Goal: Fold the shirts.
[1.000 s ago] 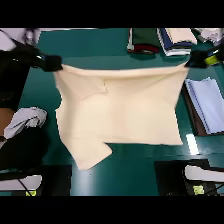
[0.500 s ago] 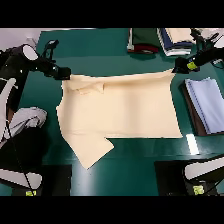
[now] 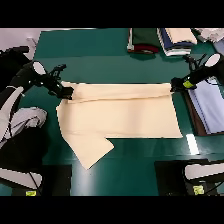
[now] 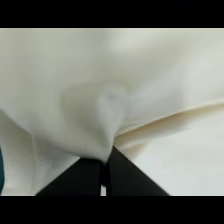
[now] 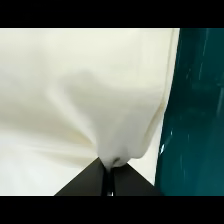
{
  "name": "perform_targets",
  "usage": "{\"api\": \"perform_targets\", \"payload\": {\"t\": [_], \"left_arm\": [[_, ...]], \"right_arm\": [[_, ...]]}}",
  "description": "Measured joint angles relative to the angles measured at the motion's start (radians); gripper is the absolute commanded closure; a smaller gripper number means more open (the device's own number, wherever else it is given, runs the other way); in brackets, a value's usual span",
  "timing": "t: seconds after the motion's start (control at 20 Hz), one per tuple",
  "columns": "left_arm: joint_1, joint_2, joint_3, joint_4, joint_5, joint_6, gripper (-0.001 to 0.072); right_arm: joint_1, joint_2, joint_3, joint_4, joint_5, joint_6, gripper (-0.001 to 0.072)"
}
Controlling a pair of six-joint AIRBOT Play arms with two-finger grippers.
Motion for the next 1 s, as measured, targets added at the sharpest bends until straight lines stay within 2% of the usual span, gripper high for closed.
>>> {"api": "perform_targets", "payload": {"t": [0.05,0.1,0.3,0.5,0.8,1.0], "left_arm": [[0.0,0.0,-0.011,0.0,0.003,0.0,0.0346],[0.0,0.002,-0.019,0.003,0.003,-0.005,0.0272],[0.0,0.034,-0.033,0.007,0.003,-0.038,0.0281],[0.0,0.188,-0.09,0.065,-0.047,-0.077,0.0281],[0.0,0.588,-0.504,0.107,-0.086,-0.171,0.0281],[0.0,0.76,-0.763,0.047,-0.064,-0.219,0.028]], "right_arm": [[0.0,0.007,-0.018,0.0,-0.008,0.0,0.0349],[0.0,0.013,-0.033,0.0,-0.016,0.0,0.0279],[-0.001,0.026,-0.035,0.007,-0.011,0.008,0.0279],[-0.001,0.102,-0.022,0.014,0.048,0.015,0.0279],[0.0,0.304,-0.134,0.027,0.063,0.016,0.0279],[0.0,0.391,-0.2,0.032,0.041,0.017,0.0279]]}}
